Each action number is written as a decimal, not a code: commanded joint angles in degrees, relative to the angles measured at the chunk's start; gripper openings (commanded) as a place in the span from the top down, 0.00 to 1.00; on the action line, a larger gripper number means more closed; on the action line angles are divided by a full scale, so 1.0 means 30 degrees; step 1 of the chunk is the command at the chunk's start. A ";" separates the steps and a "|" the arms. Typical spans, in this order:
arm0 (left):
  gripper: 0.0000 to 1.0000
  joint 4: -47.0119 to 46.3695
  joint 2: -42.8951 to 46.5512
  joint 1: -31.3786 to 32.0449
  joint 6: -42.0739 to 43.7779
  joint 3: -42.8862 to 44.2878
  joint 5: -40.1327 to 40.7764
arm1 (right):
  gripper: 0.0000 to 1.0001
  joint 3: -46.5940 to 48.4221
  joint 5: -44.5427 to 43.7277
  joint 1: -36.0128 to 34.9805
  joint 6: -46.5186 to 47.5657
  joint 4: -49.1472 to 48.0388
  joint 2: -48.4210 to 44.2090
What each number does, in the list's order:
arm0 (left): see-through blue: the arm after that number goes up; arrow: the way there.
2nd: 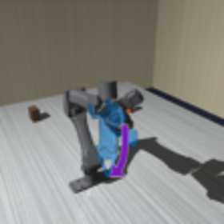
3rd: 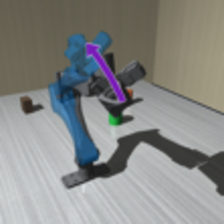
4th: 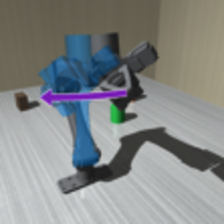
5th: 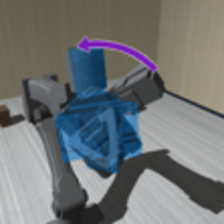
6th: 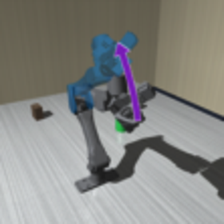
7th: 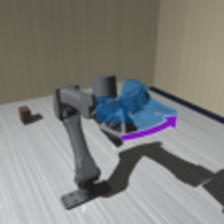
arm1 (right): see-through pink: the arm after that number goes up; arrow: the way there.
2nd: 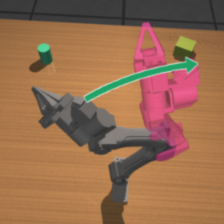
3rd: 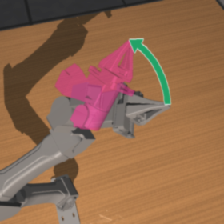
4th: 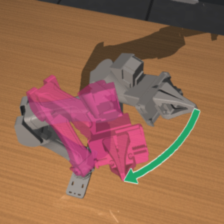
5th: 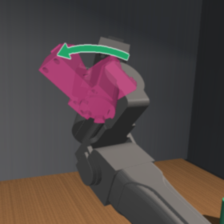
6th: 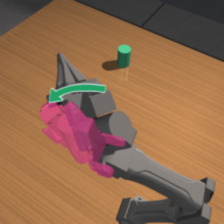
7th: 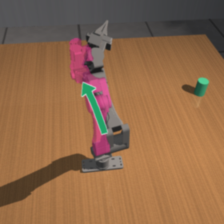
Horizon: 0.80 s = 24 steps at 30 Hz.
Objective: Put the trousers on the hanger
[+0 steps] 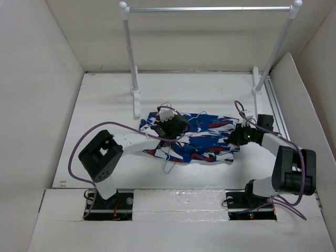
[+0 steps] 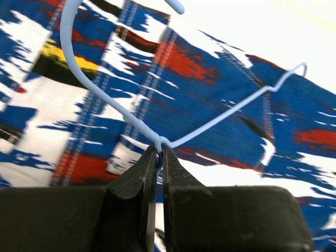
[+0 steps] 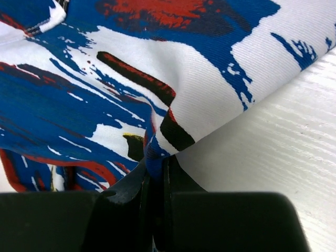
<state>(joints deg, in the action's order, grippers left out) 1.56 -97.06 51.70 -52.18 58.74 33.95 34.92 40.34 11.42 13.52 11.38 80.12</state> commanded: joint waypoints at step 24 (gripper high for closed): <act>1.00 -0.1361 0.2556 0.2922 -0.0335 0.1046 0.1517 | 0.30 0.5825 -0.2724 -0.6960 -0.1541 0.5061 -0.6488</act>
<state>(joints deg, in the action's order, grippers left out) 2.72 -90.24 60.40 -55.70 59.59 36.88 52.31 28.56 -3.27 13.13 27.97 62.30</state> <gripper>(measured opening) 0.010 0.709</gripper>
